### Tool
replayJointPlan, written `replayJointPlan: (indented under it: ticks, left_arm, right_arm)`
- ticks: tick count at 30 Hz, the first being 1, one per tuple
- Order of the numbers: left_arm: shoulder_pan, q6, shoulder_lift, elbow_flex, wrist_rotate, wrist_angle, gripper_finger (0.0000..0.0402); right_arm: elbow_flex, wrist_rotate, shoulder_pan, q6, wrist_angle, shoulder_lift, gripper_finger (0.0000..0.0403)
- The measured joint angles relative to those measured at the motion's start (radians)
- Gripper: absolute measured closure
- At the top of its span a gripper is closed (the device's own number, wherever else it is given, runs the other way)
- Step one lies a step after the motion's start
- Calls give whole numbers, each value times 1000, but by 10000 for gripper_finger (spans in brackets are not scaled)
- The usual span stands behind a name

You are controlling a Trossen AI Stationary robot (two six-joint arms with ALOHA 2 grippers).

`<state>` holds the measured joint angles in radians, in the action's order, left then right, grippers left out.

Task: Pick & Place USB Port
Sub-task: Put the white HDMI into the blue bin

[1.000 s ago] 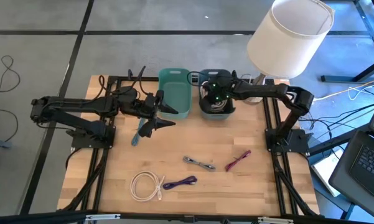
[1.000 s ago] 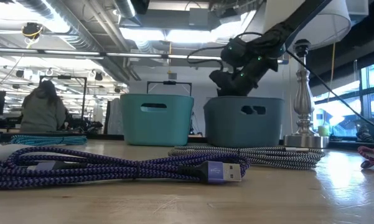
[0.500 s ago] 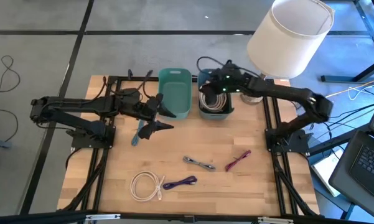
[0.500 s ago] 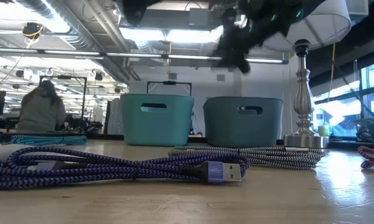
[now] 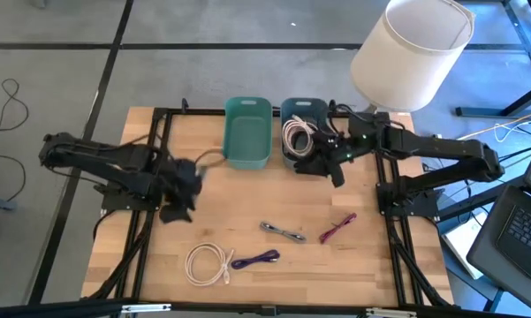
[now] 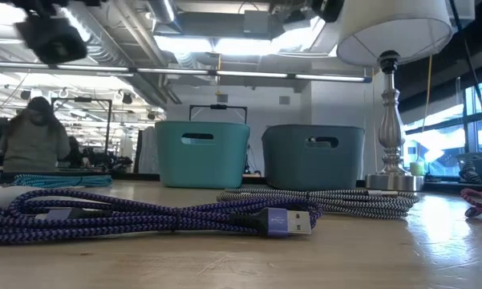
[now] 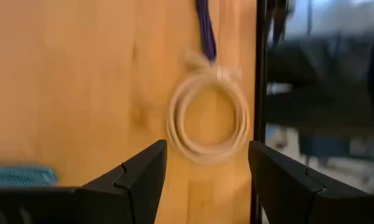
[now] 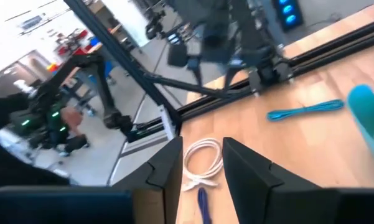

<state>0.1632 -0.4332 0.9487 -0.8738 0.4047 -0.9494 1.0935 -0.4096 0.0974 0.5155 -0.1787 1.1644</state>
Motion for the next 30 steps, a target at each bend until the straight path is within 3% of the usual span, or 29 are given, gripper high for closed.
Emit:
replayJointPlan:
  ticks: [5, 11, 20, 30]
  left_arm:
    - [196, -31, 69, 0, -139, 10, 183]
    - [316, -62, 223, 0, -288, 16, 183]
    - [381, -55, 486, 0, -255, 210, 183]
    - [387, -85, 615, 0, -255, 359, 183]
  right_arm:
    - [-1, 105, -59, -6, 1, 3, 291]
    - [-1, 182, -96, -7, 0, 4, 291]
    - [-1, 201, -108, 7, 3, 4, 291]
    - [-1, 200, -108, 28, 3, 4, 291]
